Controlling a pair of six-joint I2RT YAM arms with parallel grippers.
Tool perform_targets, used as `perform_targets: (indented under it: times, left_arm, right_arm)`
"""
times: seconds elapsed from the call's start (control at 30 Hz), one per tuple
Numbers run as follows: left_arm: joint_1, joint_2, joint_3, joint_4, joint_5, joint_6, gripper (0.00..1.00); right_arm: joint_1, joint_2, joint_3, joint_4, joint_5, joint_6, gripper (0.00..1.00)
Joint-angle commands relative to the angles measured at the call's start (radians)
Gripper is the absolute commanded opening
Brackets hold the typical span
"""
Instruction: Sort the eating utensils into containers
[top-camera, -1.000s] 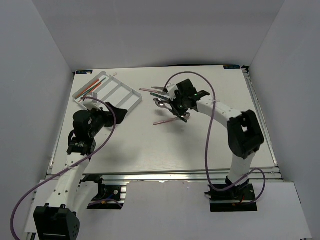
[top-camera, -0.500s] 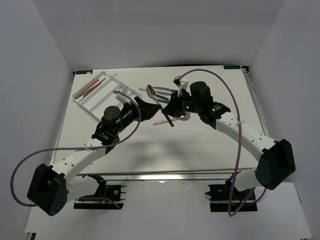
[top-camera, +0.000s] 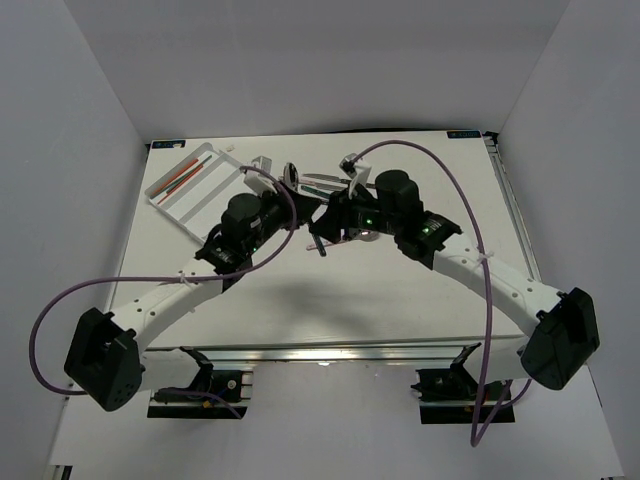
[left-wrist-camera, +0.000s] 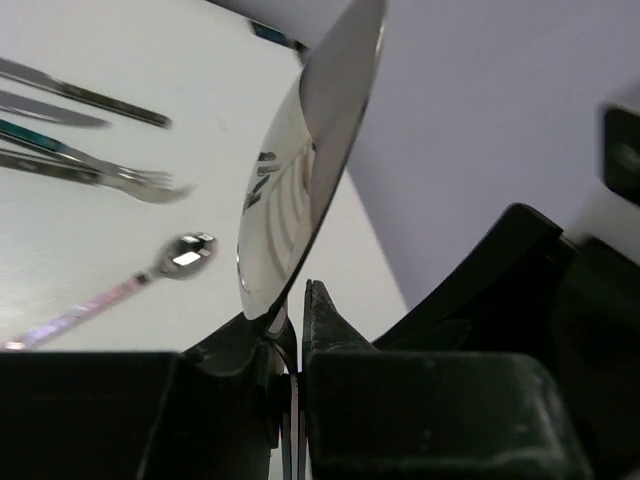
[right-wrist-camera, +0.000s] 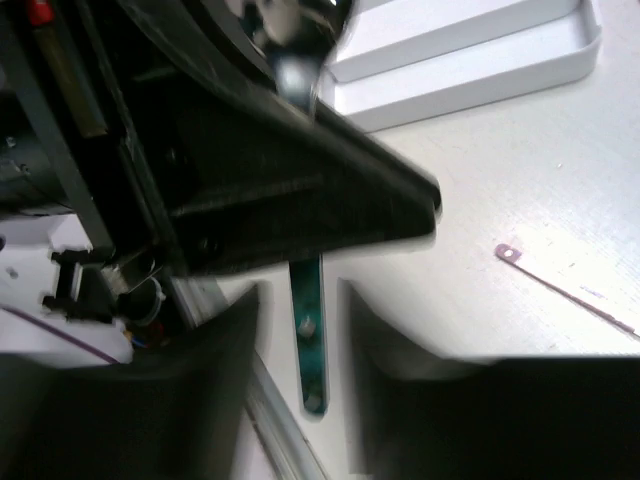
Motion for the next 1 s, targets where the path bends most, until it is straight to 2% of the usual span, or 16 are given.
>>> perform_targets:
  times: [0.0, 0.03, 0.07, 0.1, 0.13, 0.17, 0.2, 0.23, 0.3, 0.33, 0.37, 0.5, 0.53, 0.63, 0.73, 0.97]
  left_arm:
    - [0.014, -0.022, 0.176, -0.276, -0.192, 0.184, 0.0]
    - [0.026, -0.013, 0.219, -0.409, -0.277, 0.301, 0.0]
    - [0.075, -0.001, 0.259, -0.456, -0.298, 0.354, 0.0]
    - [0.11, 0.034, 0.327, -0.506, -0.291, 0.411, 0.0]
    - [0.154, 0.056, 0.351, -0.511, -0.219, 0.528, 0.0]
    - [0.235, 0.08, 0.375, -0.514, -0.187, 0.587, 0.0]
    - [0.264, 0.152, 0.436, -0.537, -0.189, 0.658, 0.0]
    - [0.297, 0.197, 0.469, -0.545, -0.321, 0.783, 0.0]
    - [0.325, 0.295, 0.532, -0.527, -0.428, 0.94, 0.0]
    - [0.357, 0.391, 0.611, -0.522, -0.467, 1.065, 0.0]
    - [0.374, 0.436, 0.651, -0.516, -0.517, 1.117, 0.0]
    - [0.457, 0.615, 0.759, -0.305, -0.553, 1.272, 0.0]
    - [0.469, 0.675, 0.765, -0.268, -0.551, 1.345, 0.0]
    - [0.477, 0.726, 0.709, -0.111, -0.588, 1.479, 0.0]
    - [0.521, 0.745, 0.643, -0.056, -0.51, 1.487, 0.0]
    - [0.568, 0.823, 0.681, -0.086, -0.389, 1.491, 0.0]
  right_arm:
    - [-0.02, -0.091, -0.031, 0.026, 0.102, -0.001, 0.56]
    - [-0.031, -0.111, -0.048, 0.017, 0.127, -0.002, 0.86]
    - [-0.042, -0.158, -0.068, 0.006, 0.174, -0.002, 0.89]
    - [-0.065, -0.18, -0.104, -0.015, 0.191, -0.008, 0.89]
    - [-0.077, -0.199, -0.12, -0.029, 0.202, -0.016, 0.89]
    - [-0.095, -0.238, -0.135, -0.055, 0.216, -0.028, 0.89]
    - [-0.102, -0.255, -0.158, -0.066, 0.219, -0.037, 0.89]
    - [-0.108, -0.282, -0.169, -0.077, 0.218, -0.045, 0.89]
    - [-0.119, -0.307, -0.184, -0.107, 0.219, -0.056, 0.89]
    - [-0.119, -0.33, -0.204, -0.112, 0.213, -0.051, 0.89]
    - [-0.12, -0.342, -0.215, -0.118, 0.181, -0.047, 0.89]
    - [-0.12, -0.425, -0.282, -0.143, 0.127, -0.034, 0.89]
    - [-0.12, -0.465, -0.307, -0.156, 0.129, -0.042, 0.89]
    - [-0.12, -0.534, -0.335, -0.189, 0.138, -0.065, 0.89]
    - [-0.12, -0.591, -0.35, -0.212, 0.152, -0.083, 0.89]
    - [-0.12, -0.602, -0.35, -0.218, 0.117, -0.119, 0.89]
